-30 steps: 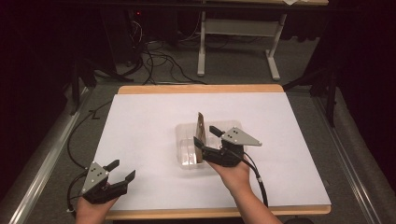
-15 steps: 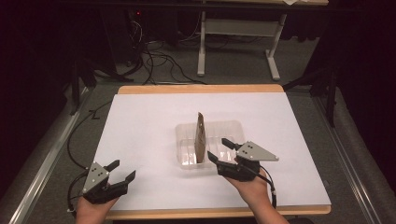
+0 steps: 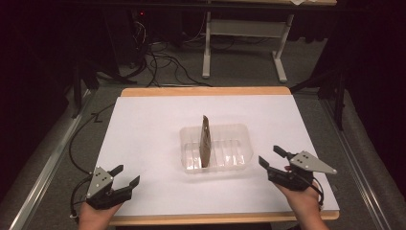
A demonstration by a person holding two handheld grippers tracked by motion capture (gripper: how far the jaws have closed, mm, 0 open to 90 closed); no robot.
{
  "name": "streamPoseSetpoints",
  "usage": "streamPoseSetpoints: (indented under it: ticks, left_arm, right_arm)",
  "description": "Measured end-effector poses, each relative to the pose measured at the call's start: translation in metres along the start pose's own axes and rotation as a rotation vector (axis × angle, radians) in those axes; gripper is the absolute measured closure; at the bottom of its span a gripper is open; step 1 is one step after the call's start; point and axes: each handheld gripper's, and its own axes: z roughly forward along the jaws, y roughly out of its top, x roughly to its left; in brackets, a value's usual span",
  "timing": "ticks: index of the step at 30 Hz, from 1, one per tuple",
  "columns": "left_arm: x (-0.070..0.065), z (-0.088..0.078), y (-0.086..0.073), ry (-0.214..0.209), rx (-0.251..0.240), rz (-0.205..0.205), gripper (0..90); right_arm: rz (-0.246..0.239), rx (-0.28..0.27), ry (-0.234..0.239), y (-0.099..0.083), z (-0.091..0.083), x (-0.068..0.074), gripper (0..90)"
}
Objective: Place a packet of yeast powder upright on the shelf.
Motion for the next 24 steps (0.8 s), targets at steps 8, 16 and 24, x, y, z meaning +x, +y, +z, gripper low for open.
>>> streamPoseSetpoints:
  ticks: [8,16,24]
  left_arm:
    - [-0.004,0.005,0.0,-0.002,0.019,0.019,30.0]
    - [-0.007,0.004,0.001,-0.008,0.021,0.034,29.8]
    - [-0.003,0.0,0.0,-0.006,0.008,0.017,29.8]
  right_arm:
    - [0.044,-0.006,-0.117,-0.035,-0.022,-0.044,37.7]
    - [0.083,0.071,-0.111,-0.048,-0.018,-0.054,37.5]
    - [0.084,0.087,-0.111,-0.049,-0.015,-0.054,36.2]
